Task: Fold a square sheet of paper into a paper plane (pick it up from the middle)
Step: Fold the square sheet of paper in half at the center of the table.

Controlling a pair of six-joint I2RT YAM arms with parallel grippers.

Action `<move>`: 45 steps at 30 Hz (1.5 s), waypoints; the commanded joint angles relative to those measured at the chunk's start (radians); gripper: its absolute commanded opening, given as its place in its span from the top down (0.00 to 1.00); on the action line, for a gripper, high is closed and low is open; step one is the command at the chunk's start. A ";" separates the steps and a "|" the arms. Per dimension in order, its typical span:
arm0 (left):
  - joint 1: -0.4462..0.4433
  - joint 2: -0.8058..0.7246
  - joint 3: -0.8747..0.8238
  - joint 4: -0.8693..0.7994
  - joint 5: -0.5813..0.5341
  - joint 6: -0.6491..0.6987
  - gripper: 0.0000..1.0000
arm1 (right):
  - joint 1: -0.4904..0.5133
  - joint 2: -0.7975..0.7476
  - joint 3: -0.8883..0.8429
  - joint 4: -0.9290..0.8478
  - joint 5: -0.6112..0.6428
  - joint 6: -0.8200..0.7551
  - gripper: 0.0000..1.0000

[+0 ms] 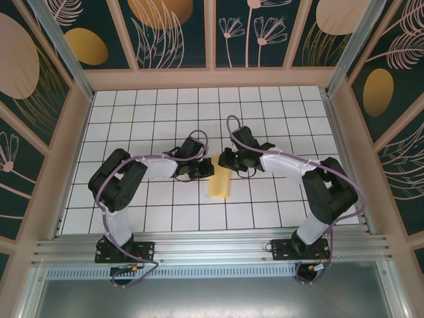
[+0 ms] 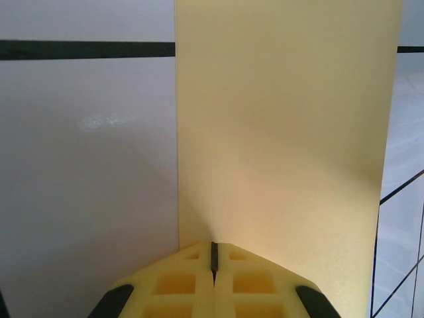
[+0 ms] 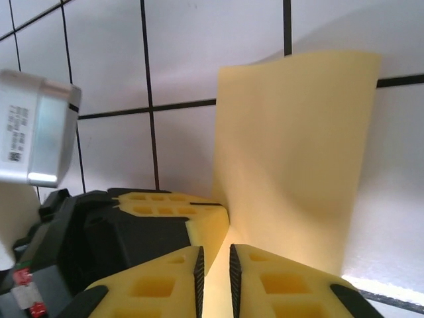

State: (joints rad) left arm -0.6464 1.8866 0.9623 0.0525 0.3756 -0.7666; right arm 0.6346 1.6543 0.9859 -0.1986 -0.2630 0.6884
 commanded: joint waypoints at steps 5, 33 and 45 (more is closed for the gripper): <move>-0.010 0.063 -0.010 -0.060 -0.041 0.024 1.00 | -0.015 0.059 -0.073 0.100 -0.064 0.020 0.79; -0.011 0.085 -0.033 -0.070 -0.055 0.036 1.00 | -0.057 -0.014 -0.227 0.209 -0.119 0.020 0.75; -0.012 0.095 -0.030 -0.072 -0.056 0.041 1.00 | -0.056 -0.070 -0.358 0.352 -0.216 0.089 0.76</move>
State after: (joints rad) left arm -0.6468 1.8992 0.9627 0.0750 0.3820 -0.7521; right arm 0.5812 1.5738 0.6559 0.1093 -0.4541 0.7509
